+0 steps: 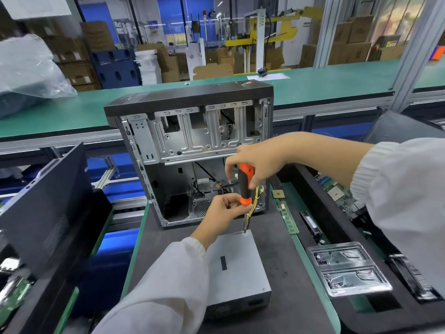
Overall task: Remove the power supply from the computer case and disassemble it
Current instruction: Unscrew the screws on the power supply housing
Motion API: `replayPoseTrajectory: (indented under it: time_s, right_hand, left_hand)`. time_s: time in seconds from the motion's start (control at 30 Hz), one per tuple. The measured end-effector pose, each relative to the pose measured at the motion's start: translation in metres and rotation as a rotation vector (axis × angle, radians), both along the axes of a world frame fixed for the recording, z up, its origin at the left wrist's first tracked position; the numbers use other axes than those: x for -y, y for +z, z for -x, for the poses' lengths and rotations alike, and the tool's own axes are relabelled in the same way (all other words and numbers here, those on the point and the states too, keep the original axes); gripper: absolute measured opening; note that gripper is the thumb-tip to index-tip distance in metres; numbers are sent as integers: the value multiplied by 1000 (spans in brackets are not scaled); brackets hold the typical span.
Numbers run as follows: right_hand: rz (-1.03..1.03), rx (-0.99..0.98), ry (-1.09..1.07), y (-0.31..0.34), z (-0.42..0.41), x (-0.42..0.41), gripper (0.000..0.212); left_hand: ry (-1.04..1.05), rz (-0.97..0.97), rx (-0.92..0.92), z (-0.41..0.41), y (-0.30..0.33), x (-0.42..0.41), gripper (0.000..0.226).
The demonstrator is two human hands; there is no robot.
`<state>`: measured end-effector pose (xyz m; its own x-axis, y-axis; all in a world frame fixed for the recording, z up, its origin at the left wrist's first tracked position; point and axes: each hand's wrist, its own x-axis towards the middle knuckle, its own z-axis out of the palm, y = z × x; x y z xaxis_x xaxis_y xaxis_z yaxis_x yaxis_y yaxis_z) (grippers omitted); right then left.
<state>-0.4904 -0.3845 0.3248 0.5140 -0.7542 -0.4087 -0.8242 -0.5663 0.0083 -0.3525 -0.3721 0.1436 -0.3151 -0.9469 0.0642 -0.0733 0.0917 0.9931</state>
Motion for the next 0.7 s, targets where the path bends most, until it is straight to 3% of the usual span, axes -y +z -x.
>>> replayPoseTrajectory:
  time_s: [0.1,0.2,0.27,0.33,0.47,0.6,0.7]
  right_hand:
    - [53,24,-116,-5,-1,-4,64]
    - [177,-9,-193,-16,-5,-7,66]
    - [175,-25,-142,-16,-6,-3,50]
    - [33,14,-139,-9,-6,-2,18]
    - [-145,80,-176,0,-3,-1,47]
    - [40,-19,-288,-7,-11,-10,72]
    - [157,-78,-203,-15,-15,-6,59]
  left_hand:
    - [4,10,24,-1,0,-1,16]
    - [-7,-2,32,-2,1,-1,18]
    - [-17,5,35,-1,3,-3,12]
    - [-4,9,35,1,4,-3,10]
    - [8,12,44,3,2,-3,19]
    - [-1,16,40,2,2,-2,21]
    - [-11,0,23,2,1,-1,16]
